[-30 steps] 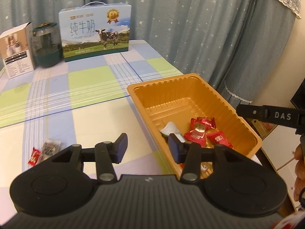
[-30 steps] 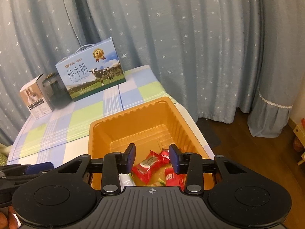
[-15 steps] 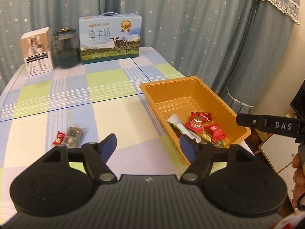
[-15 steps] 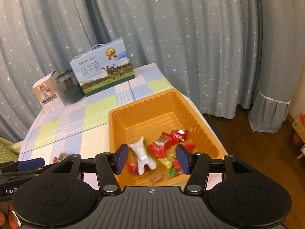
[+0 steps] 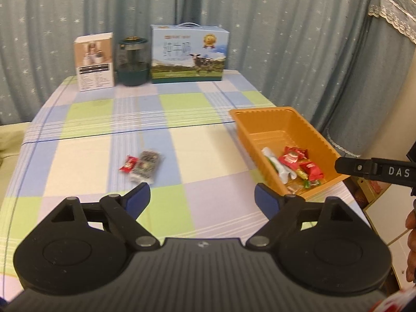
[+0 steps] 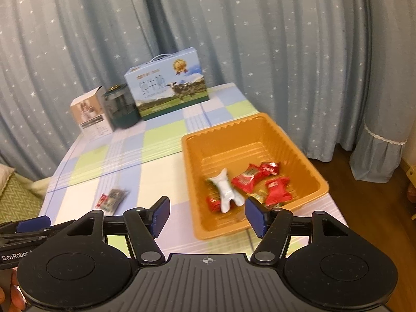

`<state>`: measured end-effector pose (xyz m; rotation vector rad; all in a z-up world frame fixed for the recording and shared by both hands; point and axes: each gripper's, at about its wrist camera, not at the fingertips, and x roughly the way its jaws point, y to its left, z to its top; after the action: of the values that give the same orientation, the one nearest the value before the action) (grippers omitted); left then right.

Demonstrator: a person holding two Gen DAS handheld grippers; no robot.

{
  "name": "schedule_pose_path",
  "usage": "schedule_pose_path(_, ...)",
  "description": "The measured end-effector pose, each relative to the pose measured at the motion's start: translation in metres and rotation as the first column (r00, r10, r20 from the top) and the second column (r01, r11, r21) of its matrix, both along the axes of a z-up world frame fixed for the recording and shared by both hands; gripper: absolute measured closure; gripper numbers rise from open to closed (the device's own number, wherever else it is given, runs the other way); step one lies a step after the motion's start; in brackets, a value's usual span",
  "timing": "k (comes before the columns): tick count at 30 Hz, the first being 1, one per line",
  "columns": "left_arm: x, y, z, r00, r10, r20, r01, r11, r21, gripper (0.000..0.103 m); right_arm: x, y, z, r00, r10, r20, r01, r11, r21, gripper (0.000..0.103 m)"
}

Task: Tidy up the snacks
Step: 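Lift both open grippers out of the tray and pull back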

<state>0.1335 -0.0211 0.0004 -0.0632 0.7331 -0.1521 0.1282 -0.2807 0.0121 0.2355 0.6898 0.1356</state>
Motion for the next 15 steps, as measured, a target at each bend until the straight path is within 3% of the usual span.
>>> schedule_pose_path(15, -0.024, 0.057, -0.006, 0.991, 0.129, -0.024, -0.129, 0.992, -0.002, 0.012, -0.007, 0.045, -0.006, 0.997, 0.082, -0.011, -0.082, 0.997, -0.008, 0.036)
